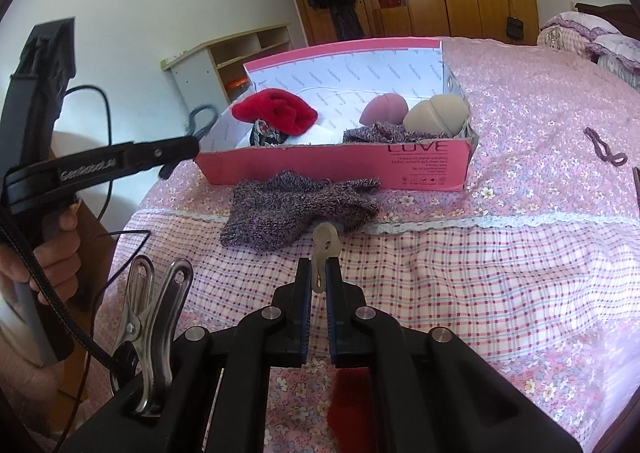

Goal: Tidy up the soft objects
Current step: 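Carry the hair band into the box with the left gripper while the right gripper carries its item over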

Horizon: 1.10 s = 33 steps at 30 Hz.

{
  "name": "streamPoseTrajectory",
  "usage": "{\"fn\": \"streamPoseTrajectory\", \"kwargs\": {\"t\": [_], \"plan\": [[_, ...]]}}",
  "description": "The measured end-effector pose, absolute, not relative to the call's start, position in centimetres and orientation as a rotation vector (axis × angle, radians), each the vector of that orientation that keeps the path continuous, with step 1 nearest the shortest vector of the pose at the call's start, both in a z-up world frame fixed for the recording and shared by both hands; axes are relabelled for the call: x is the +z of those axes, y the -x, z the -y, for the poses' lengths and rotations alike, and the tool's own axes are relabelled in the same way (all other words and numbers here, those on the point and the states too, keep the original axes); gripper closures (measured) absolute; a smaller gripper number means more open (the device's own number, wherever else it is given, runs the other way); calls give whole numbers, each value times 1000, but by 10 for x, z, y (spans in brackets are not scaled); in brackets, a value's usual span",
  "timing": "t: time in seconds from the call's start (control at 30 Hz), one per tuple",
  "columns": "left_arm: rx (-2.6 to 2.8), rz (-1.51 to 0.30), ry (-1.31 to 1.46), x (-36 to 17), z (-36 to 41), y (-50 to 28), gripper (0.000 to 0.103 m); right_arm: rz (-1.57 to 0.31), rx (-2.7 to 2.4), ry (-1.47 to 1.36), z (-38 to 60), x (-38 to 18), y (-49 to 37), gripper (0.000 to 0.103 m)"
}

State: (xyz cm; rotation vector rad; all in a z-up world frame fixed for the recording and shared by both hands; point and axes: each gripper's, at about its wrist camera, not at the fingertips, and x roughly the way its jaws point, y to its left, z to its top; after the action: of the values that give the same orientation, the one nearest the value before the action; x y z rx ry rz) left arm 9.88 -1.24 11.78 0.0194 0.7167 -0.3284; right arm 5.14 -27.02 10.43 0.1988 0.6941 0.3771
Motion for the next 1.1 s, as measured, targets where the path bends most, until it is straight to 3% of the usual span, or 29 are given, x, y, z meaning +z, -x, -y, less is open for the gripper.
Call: {"fn": "streamPoseTrajectory", "kwargs": {"t": [1.1], "plan": [[-218,-780,4,83,5,-180,94,-664,350,-167,276,119,-57,95]]}}
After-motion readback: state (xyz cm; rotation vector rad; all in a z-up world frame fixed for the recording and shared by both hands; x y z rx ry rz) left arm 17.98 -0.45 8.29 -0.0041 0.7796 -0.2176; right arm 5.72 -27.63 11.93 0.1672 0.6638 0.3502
